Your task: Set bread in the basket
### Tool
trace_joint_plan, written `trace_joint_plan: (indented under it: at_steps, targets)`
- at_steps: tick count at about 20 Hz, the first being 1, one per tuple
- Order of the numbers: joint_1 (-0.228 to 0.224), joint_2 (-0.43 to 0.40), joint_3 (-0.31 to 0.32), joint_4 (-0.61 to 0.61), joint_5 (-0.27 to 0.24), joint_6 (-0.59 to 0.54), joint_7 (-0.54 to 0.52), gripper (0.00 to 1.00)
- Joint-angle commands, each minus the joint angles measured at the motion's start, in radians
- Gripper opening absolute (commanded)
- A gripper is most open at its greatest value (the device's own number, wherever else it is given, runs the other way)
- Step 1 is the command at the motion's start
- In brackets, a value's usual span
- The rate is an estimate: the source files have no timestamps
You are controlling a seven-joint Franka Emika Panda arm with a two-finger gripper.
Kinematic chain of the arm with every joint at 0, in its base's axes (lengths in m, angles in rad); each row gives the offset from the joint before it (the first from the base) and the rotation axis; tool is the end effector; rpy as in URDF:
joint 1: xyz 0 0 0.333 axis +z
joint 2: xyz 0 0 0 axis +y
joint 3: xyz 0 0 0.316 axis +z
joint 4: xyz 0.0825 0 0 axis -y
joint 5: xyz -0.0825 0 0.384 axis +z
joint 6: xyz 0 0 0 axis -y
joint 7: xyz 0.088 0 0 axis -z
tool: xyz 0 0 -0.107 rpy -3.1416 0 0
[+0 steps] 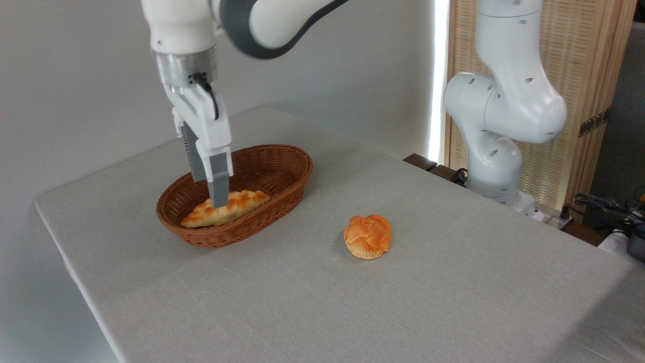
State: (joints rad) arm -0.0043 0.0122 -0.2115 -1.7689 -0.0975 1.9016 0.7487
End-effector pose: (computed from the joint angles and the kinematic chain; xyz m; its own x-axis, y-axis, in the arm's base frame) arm 0.5645 -0.1304 0.5534 0.5836 -0.7974 0.1536 -0.8060 -0.5918 -0.0093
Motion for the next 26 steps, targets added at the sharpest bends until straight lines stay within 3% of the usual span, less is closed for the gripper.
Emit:
trace_joint_plan:
  at_steps: [1, 4, 7, 12, 15, 26]
  targets:
    - [0.000, -0.058, 0.119, -0.003, 0.005, -0.080, 0.058, 1.00]
    - [0.001, -0.048, 0.187, 0.106, -0.005, -0.204, 0.070, 1.00]
    - [0.001, -0.040, 0.195, 0.129, 0.004, -0.283, 0.064, 1.00]
    - [0.013, -0.040, 0.188, 0.131, 0.008, -0.302, 0.057, 1.00]
    - [0.026, -0.011, 0.169, 0.179, 0.044, -0.309, 0.055, 1.00]
    - [0.026, 0.005, 0.170, 0.206, 0.041, -0.355, 0.057, 1.00]
